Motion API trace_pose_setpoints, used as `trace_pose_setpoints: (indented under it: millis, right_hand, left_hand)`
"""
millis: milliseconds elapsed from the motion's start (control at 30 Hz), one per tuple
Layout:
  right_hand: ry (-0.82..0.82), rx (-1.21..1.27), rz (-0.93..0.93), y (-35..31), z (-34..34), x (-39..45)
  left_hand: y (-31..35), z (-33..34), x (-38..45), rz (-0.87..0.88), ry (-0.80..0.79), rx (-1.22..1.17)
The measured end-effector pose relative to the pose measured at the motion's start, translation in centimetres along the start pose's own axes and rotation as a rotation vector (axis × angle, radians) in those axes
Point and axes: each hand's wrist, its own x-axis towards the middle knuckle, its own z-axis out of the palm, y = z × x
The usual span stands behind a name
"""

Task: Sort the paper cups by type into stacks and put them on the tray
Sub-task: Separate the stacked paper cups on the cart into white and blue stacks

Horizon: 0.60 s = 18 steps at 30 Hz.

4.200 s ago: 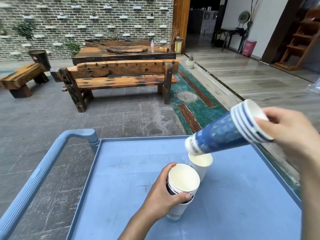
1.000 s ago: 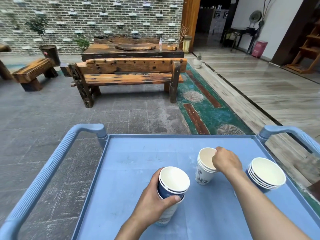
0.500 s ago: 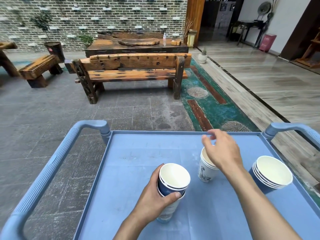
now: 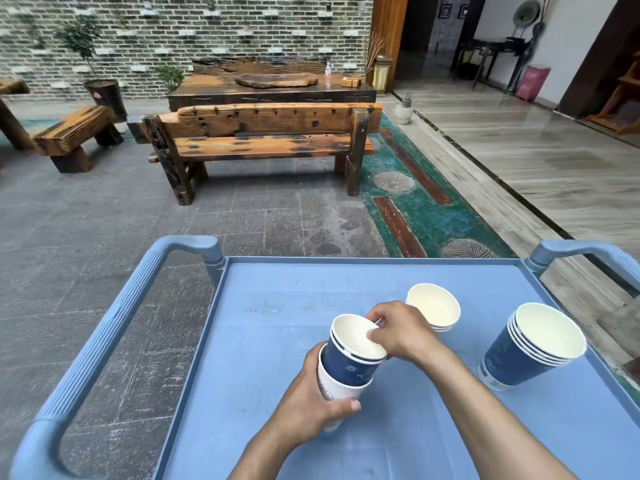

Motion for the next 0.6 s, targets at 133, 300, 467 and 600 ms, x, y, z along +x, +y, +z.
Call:
trace_pose_setpoints:
  millis: [133, 300, 467, 600]
  right_hand:
    - [0.126, -0.04, -0.012, -0.2, -2.7, -0.8]
    - [0.443, 0.061, -0.076, 1.0, -12.7, -4.8]
    - [0.891, 0.12, 0.077, 7.3, -21.6, -10.3]
    - [0.999, 0.038, 0.305, 12.8, -23.9, -12.3]
  left_hand:
    - [0.3, 0.1, 0.2, 0.026, 0.011, 0.06]
    - [1.2, 0.5, 0.5, 0.078, 0.081, 0.069]
    - [1.6, 0.7, 1.2, 0.096, 0.098, -0.056]
    - [1.1, 1.1, 1.9, 0.149, 0.105, -0.097]
